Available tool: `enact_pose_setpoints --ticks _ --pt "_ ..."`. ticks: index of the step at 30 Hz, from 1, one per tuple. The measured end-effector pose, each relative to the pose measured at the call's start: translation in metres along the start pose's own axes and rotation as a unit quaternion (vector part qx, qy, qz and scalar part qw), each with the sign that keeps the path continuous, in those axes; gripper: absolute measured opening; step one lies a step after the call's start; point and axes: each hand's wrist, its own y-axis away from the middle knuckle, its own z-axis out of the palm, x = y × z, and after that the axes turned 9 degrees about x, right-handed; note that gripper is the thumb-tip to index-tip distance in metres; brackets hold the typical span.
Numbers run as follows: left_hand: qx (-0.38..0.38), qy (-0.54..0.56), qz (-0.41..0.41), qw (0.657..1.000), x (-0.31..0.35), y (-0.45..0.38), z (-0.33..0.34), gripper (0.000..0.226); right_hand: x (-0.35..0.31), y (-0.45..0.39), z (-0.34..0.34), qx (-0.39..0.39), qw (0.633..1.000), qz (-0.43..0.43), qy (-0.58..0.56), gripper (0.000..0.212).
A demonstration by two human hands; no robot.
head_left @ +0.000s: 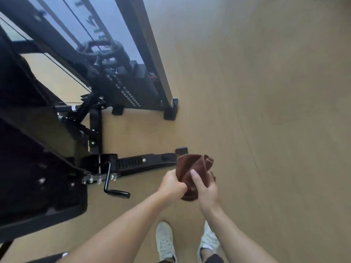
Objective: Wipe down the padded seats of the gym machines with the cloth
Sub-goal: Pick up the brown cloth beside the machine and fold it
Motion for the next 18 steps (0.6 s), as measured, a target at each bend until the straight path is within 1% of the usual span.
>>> enact_pose_setpoints --ticks 2,3,5,7,9,10,11,13,15,18 --pt "-0.034 0.084 0.008 0.996 0.022 0.058 0.000 0.031 -0.042 0.034 -0.026 -0.050 0.997 -0.033 0.054 0.022" --pt "-0.040 0.115 0.012 0.992 0.030 0.083 -0.004 0.033 -0.058 0.051 -0.035 -0.066 0.992 -0.060 0.090 0.014" --pt "-0.049 0.178 0.003 0.983 0.038 0.125 -0.021 0.031 -0.078 0.084 -0.046 -0.089 0.978 -0.113 0.150 0.009" --pt "-0.063 0.237 -0.013 0.969 0.037 0.161 -0.043 0.029 -0.095 0.115 -0.048 -0.144 0.963 -0.132 0.187 0.009" --pt "-0.044 0.258 -0.029 0.965 0.027 0.190 -0.068 0.044 -0.109 0.146 -0.040 -0.207 0.944 -0.127 0.223 0.014" --pt "-0.020 0.272 -0.035 0.961 0.018 0.201 -0.079 0.051 -0.114 0.157 -0.033 -0.231 0.933 -0.131 0.244 0.018" --pt "0.015 0.296 -0.048 0.954 0.009 0.212 -0.092 0.051 -0.119 0.168 -0.025 -0.254 0.921 -0.137 0.261 0.021" --pt "0.098 0.350 -0.088 0.928 -0.011 0.228 -0.119 0.039 -0.127 0.185 -0.004 -0.288 0.901 -0.154 0.285 0.023" --pt "0.168 0.377 -0.122 0.903 -0.034 0.247 -0.149 0.031 -0.124 0.198 0.021 -0.322 0.872 -0.168 0.330 0.022" --pt "0.266 0.410 -0.126 0.863 -0.080 0.273 -0.191 0.022 -0.109 0.226 0.069 -0.363 0.826 -0.170 0.397 0.023"
